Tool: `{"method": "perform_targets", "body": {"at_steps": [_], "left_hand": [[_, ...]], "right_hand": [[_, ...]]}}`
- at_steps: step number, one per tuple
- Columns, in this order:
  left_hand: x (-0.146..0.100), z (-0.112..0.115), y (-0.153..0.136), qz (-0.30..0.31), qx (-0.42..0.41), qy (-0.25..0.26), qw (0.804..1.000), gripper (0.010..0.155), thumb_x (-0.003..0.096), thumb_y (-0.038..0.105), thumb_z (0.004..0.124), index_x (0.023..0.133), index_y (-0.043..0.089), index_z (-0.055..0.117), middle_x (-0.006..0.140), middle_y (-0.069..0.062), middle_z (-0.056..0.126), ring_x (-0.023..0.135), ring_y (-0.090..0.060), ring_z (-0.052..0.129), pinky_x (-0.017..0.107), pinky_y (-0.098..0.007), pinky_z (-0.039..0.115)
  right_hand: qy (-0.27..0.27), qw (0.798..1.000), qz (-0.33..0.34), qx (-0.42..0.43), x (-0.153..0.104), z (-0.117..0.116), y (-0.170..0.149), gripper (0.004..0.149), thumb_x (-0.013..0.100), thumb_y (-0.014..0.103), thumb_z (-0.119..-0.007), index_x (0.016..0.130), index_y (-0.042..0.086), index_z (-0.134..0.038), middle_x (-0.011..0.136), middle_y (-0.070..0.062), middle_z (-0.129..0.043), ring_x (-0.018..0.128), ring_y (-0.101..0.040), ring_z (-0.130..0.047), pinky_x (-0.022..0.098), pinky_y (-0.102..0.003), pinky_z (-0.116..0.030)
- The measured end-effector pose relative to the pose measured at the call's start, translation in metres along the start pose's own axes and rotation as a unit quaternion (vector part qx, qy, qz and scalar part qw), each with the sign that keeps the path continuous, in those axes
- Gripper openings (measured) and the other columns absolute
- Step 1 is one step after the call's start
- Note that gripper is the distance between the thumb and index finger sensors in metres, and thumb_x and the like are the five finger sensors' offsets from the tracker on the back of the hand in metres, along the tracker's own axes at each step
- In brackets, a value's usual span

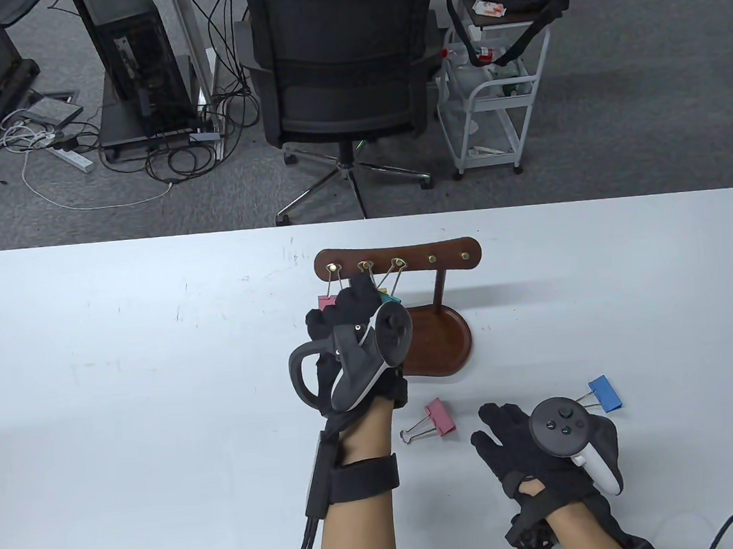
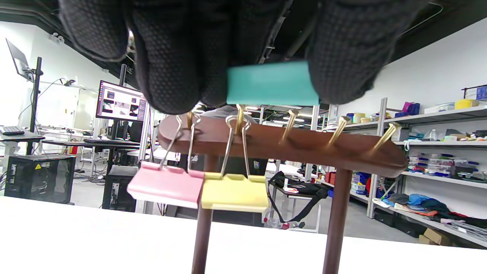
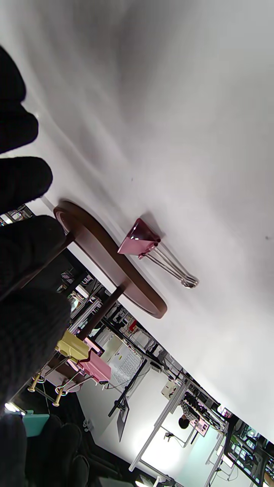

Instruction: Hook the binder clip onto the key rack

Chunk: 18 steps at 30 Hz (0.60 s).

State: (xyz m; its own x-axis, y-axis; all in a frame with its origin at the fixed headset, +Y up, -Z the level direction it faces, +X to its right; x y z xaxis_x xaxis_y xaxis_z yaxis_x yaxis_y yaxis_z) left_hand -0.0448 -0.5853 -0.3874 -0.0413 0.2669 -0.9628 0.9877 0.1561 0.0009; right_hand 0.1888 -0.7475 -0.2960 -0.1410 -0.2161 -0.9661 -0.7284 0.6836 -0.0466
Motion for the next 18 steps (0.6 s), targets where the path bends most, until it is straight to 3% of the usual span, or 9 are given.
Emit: {"method": "perform_targets", "body": {"at_steps": [18], "left_hand": [[0.004, 0.015, 0.006, -0.013, 0.022, -0.004, 1.0, 0.085, 0.0471, 0.057, 0.091, 0.109, 0.002, 0.072, 0.097, -0.024, 0.088, 0.074, -0.043, 0.1, 0.066, -0.068, 0.067]], "right_hand": [[0.005, 1.0, 0.005, -0.004, 0.0, -0.004, 0.003, 0.07, 0.059, 0.042, -0.072, 0.113, -0.001, -0.059, 0.113, -0.041, -0.048, 0.094, -0.069, -0.045, 0.063, -0.074, -0.047]]}}
Point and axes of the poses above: the tracker on the back of each hand, its own y axis roughly to the thumb side, its own x axis roughly from the wrist to the fingertips, z = x × y, the point moved 5 cm from there along x, roughly from the wrist to the fingertips
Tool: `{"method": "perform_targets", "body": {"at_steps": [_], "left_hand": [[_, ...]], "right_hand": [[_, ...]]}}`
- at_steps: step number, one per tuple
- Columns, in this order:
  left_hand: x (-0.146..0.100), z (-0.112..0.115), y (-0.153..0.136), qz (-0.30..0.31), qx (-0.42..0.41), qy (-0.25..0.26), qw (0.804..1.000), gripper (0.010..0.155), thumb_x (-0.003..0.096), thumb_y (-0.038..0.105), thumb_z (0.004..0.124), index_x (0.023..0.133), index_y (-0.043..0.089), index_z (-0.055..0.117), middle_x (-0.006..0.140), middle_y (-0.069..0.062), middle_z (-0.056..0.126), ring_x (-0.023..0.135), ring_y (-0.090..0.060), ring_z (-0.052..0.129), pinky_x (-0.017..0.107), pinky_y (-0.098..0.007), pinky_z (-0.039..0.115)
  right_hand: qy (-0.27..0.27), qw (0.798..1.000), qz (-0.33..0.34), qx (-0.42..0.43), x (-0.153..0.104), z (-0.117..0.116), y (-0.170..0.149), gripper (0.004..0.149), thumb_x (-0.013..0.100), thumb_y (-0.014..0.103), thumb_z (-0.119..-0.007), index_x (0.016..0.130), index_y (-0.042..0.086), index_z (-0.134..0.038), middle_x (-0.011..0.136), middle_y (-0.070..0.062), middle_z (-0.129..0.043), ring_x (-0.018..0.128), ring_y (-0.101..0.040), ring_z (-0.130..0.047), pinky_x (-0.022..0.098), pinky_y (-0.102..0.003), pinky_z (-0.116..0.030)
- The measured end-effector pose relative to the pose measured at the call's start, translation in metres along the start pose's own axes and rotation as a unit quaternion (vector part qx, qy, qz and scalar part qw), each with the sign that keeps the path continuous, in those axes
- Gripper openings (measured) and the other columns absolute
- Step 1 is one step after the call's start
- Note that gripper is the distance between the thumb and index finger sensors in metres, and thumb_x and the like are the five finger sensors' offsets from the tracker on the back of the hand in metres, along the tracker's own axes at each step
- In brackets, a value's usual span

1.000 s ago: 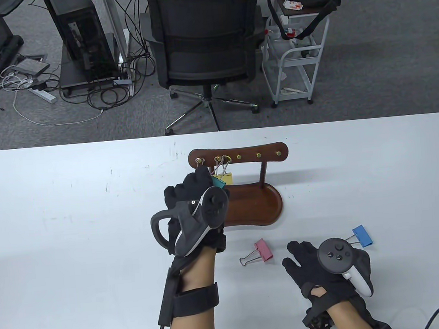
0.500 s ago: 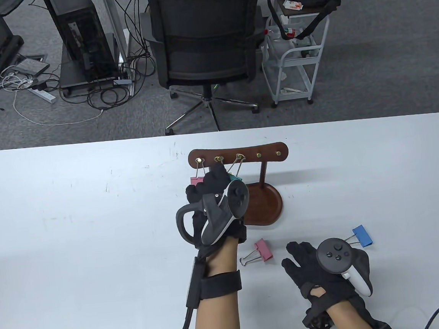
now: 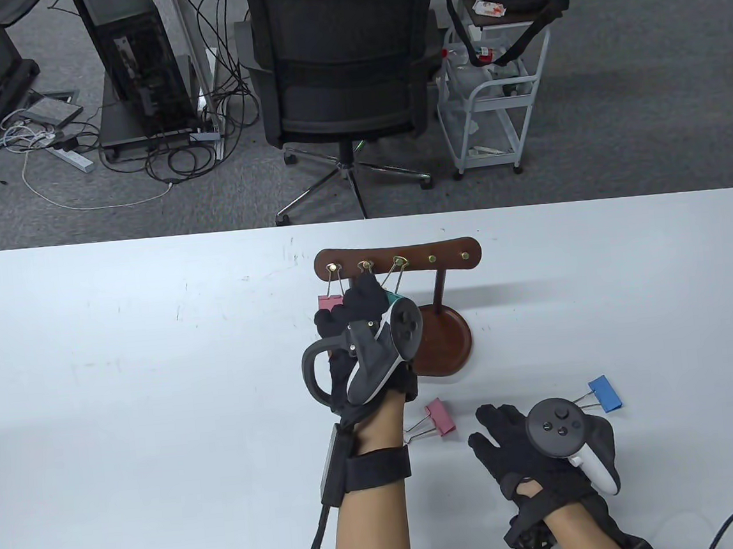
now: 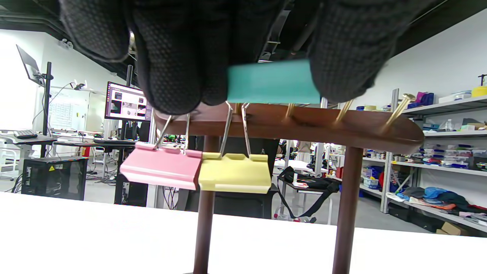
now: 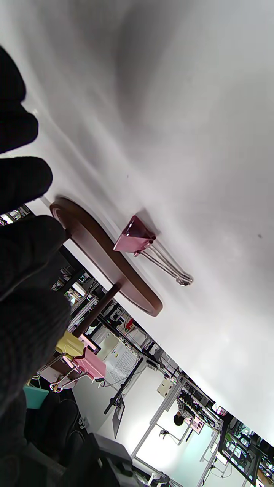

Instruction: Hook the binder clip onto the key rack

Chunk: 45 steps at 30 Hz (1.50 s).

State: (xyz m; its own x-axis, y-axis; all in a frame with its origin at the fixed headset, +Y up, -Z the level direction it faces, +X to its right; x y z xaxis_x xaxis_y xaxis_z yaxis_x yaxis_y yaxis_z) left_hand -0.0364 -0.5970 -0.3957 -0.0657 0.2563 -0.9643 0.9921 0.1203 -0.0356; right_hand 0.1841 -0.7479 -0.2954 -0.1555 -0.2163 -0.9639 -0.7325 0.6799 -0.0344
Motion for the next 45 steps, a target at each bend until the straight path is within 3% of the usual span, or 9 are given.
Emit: {"method": "perform_targets", "body": {"at_steps": [12, 31, 45], "left_hand": [[0.003, 0.016, 0.005, 0.003, 0.021, -0.01, 1.0, 0.091, 0.0457, 0.059, 0.092, 0.112, 0.003, 0.066, 0.099, -0.019, 0.086, 0.074, -0.042, 0.1, 0.066, -0.068, 0.067], [0.006, 0.047, 0.014, 0.002, 0.017, -0.045, 0.999, 0.086, 0.0506, 0.057, 0.086, 0.113, 0.002, 0.064, 0.102, -0.02, 0.084, 0.074, -0.046, 0.098, 0.066, -0.07, 0.065], [-0.002, 0.068, 0.023, 0.034, 0.006, -0.098, 0.995, 0.072, 0.0548, 0.048, 0.085, 0.112, 0.008, 0.069, 0.1, -0.021, 0.088, 0.078, -0.048, 0.096, 0.067, -0.071, 0.064]], "right_hand": [[0.0, 1.0, -0.001, 0.001, 0.0, 0.0, 0.0, 0.07, 0.059, 0.042, -0.072, 0.113, -0.001, -0.059, 0.113, -0.041, -0.048, 0.094, -0.069, -0.045, 0.063, -0.074, -0.047], [0.006, 1.0, -0.001, 0.004, -0.001, -0.002, 0.001, 0.07, 0.059, 0.042, -0.072, 0.113, -0.001, -0.059, 0.113, -0.042, -0.048, 0.094, -0.069, -0.045, 0.063, -0.074, -0.047], [0.008, 1.0, -0.001, 0.002, -0.001, -0.002, 0.001, 0.07, 0.059, 0.042, -0.072, 0.113, -0.001, -0.059, 0.113, -0.041, -0.048, 0.094, -0.07, -0.045, 0.063, -0.074, -0.046]]}}
Point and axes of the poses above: the tracker on the back of each hand, its own y axis roughly to the thumb side, its own x axis roughly from the wrist to the fingertips, z = x × y, the point moved 5 cm from there along x, roughly from the wrist to the fingertips
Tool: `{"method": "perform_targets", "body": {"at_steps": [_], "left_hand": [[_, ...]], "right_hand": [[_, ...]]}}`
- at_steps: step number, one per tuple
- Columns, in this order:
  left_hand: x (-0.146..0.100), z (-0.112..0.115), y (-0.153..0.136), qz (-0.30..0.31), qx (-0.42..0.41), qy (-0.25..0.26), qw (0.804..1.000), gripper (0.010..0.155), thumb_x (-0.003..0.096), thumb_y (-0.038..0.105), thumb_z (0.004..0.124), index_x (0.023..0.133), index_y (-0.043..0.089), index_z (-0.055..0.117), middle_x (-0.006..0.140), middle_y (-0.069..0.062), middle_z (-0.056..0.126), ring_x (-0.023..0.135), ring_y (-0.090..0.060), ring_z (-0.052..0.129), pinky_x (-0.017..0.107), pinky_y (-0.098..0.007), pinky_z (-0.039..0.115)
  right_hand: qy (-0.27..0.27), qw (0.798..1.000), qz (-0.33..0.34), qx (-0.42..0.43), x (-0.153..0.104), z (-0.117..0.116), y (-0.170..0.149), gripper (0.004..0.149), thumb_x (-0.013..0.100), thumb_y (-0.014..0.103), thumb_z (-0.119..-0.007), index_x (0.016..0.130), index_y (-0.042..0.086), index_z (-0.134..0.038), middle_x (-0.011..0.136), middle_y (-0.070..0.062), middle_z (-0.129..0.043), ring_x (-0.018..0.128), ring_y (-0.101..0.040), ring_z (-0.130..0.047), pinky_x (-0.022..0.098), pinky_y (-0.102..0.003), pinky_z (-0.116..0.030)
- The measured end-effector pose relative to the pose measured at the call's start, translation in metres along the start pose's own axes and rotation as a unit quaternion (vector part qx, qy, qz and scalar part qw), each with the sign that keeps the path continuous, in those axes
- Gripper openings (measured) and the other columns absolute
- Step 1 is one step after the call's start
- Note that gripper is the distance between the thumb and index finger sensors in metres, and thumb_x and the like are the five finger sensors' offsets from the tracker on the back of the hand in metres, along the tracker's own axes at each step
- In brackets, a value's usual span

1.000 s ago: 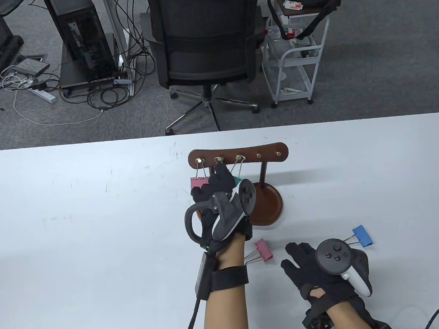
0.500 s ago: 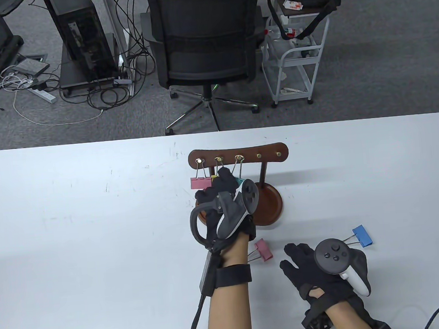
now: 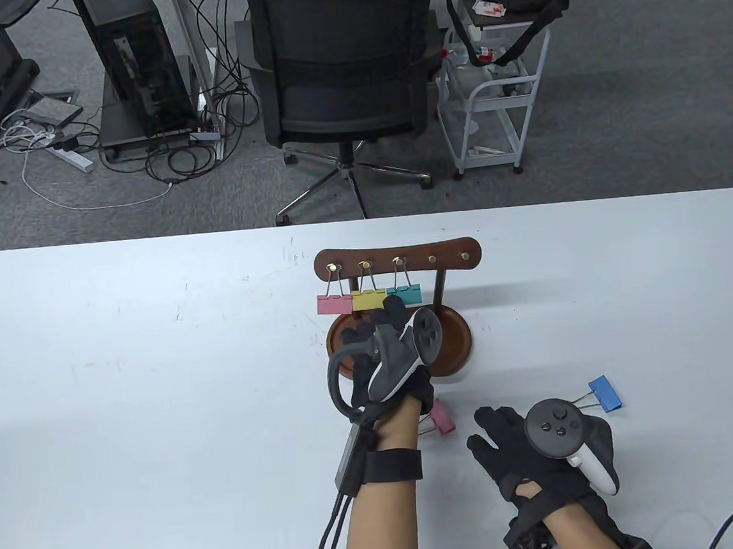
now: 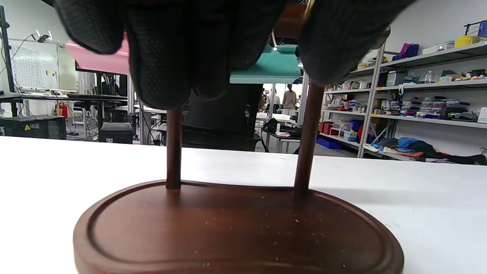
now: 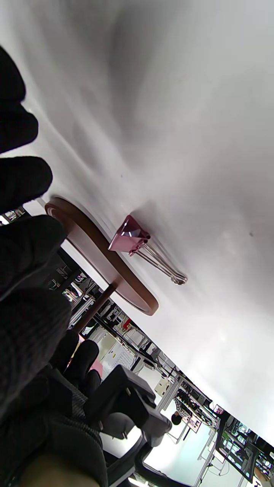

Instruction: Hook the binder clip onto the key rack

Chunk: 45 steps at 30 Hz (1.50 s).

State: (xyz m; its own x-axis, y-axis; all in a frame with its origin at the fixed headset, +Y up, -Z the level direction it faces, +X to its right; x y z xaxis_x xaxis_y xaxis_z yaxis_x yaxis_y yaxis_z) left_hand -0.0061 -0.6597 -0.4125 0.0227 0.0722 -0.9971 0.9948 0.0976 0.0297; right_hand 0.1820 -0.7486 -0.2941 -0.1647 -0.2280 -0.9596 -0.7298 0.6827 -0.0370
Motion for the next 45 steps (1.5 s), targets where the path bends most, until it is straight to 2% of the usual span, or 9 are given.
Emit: {"method": "perform_targets", "body": {"at_steps": [8, 13, 17, 25, 35, 42, 45], "left_hand": [[-0.006, -0.001, -0.004, 0.023, -0.006, -0.004, 1.0, 0.072, 0.0551, 0.047, 0.084, 0.113, 0.006, 0.068, 0.103, -0.022, 0.086, 0.084, -0.05, 0.092, 0.068, -0.071, 0.063], [-0.018, -0.005, -0.003, 0.058, -0.012, -0.007, 0.998, 0.071, 0.0557, 0.045, 0.083, 0.113, 0.005, 0.068, 0.104, -0.023, 0.084, 0.087, -0.052, 0.089, 0.069, -0.072, 0.06], [-0.036, -0.009, 0.001, 0.097, 0.03, -0.015, 0.995, 0.07, 0.0558, 0.046, 0.082, 0.113, 0.006, 0.068, 0.105, -0.022, 0.084, 0.089, -0.052, 0.088, 0.07, -0.072, 0.06], [-0.079, -0.014, -0.015, 0.142, -0.005, 0.001, 0.99, 0.07, 0.0559, 0.046, 0.082, 0.112, 0.006, 0.07, 0.105, -0.022, 0.084, 0.089, -0.053, 0.087, 0.07, -0.073, 0.059], [-0.124, -0.006, -0.041, 0.158, 0.019, 0.014, 0.987, 0.07, 0.0564, 0.046, 0.081, 0.113, 0.006, 0.07, 0.106, -0.022, 0.084, 0.091, -0.054, 0.085, 0.07, -0.074, 0.056], [-0.137, -0.006, -0.049, 0.153, 0.02, 0.008, 0.988, 0.07, 0.0566, 0.046, 0.08, 0.113, 0.006, 0.07, 0.106, -0.022, 0.084, 0.092, -0.054, 0.085, 0.07, -0.074, 0.056], [-0.142, -0.01, -0.05, 0.15, 0.008, 0.021, 0.988, 0.069, 0.0566, 0.046, 0.08, 0.113, 0.007, 0.07, 0.106, -0.022, 0.084, 0.092, -0.054, 0.085, 0.071, -0.074, 0.056]], "right_hand": [[0.0, 1.0, -0.001, -0.001, 0.0, 0.0, 0.0, 0.07, 0.059, 0.042, -0.072, 0.113, -0.001, -0.059, 0.113, -0.042, -0.048, 0.094, -0.069, -0.045, 0.063, -0.074, -0.046], [0.001, 1.0, -0.001, -0.002, 0.0, 0.0, 0.0, 0.07, 0.059, 0.042, -0.072, 0.113, -0.001, -0.059, 0.113, -0.042, -0.048, 0.094, -0.07, -0.045, 0.063, -0.074, -0.047], [0.0, 1.0, -0.002, -0.001, 0.0, 0.0, 0.0, 0.07, 0.059, 0.042, -0.072, 0.113, -0.001, -0.059, 0.113, -0.042, -0.048, 0.094, -0.069, -0.045, 0.063, -0.074, -0.046], [-0.001, 1.0, -0.005, 0.003, 0.0, 0.0, -0.001, 0.07, 0.059, 0.042, -0.072, 0.113, -0.001, -0.059, 0.113, -0.042, -0.048, 0.094, -0.069, -0.045, 0.063, -0.074, -0.046], [-0.001, 1.0, -0.003, 0.0, 0.001, 0.0, 0.0, 0.07, 0.059, 0.042, -0.072, 0.113, -0.001, -0.059, 0.113, -0.042, -0.048, 0.094, -0.069, -0.045, 0.063, -0.074, -0.046], [-0.004, 1.0, -0.004, 0.001, 0.0, 0.001, -0.001, 0.07, 0.059, 0.042, -0.072, 0.113, -0.001, -0.059, 0.113, -0.042, -0.048, 0.094, -0.069, -0.045, 0.063, -0.074, -0.046], [-0.003, 1.0, -0.002, 0.0, 0.0, 0.0, -0.001, 0.07, 0.059, 0.042, -0.072, 0.113, -0.001, -0.059, 0.113, -0.042, -0.048, 0.094, -0.069, -0.045, 0.063, -0.074, -0.046]]}}
Point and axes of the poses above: the tracker on the back of each hand, its own y axis roughly to the thumb side, its own x axis roughly from the wrist to the fingertips, z = x × y, the point moved 5 cm from there along x, roughly from the wrist to the fingertips
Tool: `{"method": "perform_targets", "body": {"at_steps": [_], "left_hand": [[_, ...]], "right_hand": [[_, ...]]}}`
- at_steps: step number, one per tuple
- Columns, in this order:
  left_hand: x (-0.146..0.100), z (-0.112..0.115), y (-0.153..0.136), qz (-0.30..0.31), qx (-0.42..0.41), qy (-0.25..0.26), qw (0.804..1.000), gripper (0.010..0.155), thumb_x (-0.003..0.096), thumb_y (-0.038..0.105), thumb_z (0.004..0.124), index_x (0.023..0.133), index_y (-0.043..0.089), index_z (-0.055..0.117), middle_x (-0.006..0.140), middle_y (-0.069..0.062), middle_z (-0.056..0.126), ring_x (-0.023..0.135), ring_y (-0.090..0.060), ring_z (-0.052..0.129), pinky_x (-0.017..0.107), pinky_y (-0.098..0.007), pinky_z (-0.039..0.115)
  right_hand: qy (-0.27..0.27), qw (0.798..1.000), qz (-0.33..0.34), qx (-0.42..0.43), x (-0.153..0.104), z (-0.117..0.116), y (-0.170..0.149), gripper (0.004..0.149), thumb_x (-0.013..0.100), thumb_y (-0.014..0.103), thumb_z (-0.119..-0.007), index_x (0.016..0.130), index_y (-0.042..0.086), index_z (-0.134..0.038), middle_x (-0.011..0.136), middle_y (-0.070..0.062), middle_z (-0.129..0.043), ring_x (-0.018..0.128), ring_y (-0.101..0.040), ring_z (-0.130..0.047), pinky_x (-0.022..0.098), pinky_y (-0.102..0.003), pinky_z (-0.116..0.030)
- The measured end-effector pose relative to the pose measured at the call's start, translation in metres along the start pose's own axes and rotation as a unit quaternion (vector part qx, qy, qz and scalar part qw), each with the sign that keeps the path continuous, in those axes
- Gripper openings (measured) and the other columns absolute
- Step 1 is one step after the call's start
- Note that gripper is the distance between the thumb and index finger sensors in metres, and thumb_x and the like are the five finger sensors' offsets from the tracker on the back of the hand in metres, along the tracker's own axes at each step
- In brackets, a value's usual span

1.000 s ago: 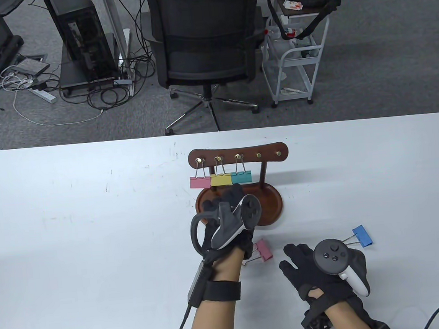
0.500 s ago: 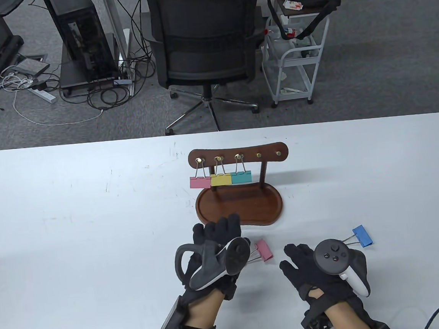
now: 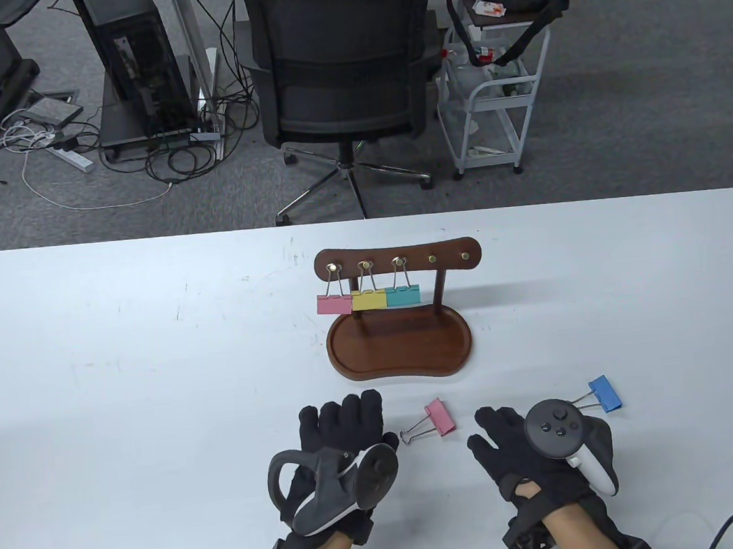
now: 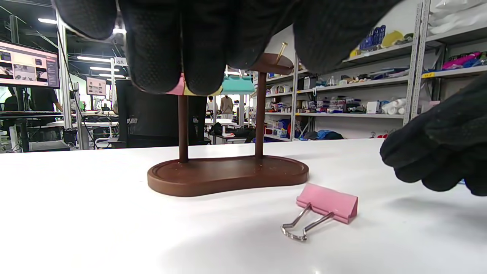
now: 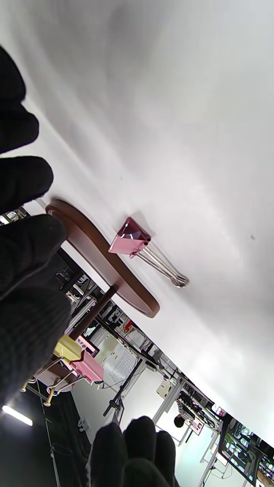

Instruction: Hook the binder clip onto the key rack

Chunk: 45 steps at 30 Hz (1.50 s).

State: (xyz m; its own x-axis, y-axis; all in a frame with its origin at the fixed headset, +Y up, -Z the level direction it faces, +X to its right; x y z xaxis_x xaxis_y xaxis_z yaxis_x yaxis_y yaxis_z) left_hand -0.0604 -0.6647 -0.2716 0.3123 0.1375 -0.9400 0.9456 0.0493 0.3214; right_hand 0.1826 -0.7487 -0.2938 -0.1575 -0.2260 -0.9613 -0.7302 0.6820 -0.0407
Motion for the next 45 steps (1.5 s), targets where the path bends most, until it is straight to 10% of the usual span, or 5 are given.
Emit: {"method": "perform_targets", "body": {"at_steps": [22, 45], "left_hand": [[-0.007, 0.005, 0.003, 0.011, -0.022, 0.008, 1.0, 0.07, 0.0565, 0.045, 0.08, 0.114, 0.007, 0.068, 0.107, -0.022, 0.082, 0.093, -0.053, 0.084, 0.071, -0.074, 0.055], [-0.011, -0.004, -0.017, -0.023, -0.061, 0.033, 0.997, 0.069, 0.0568, 0.044, 0.079, 0.113, 0.006, 0.068, 0.106, -0.022, 0.083, 0.092, -0.053, 0.085, 0.071, -0.075, 0.055]], "right_hand": [[-0.043, 0.996, 0.071, -0.041, -0.004, 0.005, 0.029, 0.067, 0.058, 0.04, -0.073, 0.11, -0.002, -0.063, 0.112, -0.04, -0.054, 0.092, -0.068, -0.052, 0.062, -0.073, -0.05], [-0.071, 0.954, 0.233, -0.173, 0.033, 0.058, 0.13, 0.069, 0.055, 0.039, -0.079, 0.111, 0.002, -0.064, 0.115, -0.034, -0.056, 0.098, -0.064, -0.052, 0.066, -0.073, -0.048]]}}
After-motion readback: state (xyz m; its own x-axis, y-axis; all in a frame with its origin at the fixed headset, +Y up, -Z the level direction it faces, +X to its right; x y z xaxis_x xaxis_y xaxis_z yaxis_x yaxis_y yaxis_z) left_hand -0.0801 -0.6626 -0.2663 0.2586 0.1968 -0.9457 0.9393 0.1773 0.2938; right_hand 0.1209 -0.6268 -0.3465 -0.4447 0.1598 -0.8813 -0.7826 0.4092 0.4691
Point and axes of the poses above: the tracker on the back of each hand, its own y axis roughly to the thumb side, its own x axis roughly from the wrist to the fingertips, z = x × y, the point moved 5 cm from there along x, roughly from the wrist to the fingertips
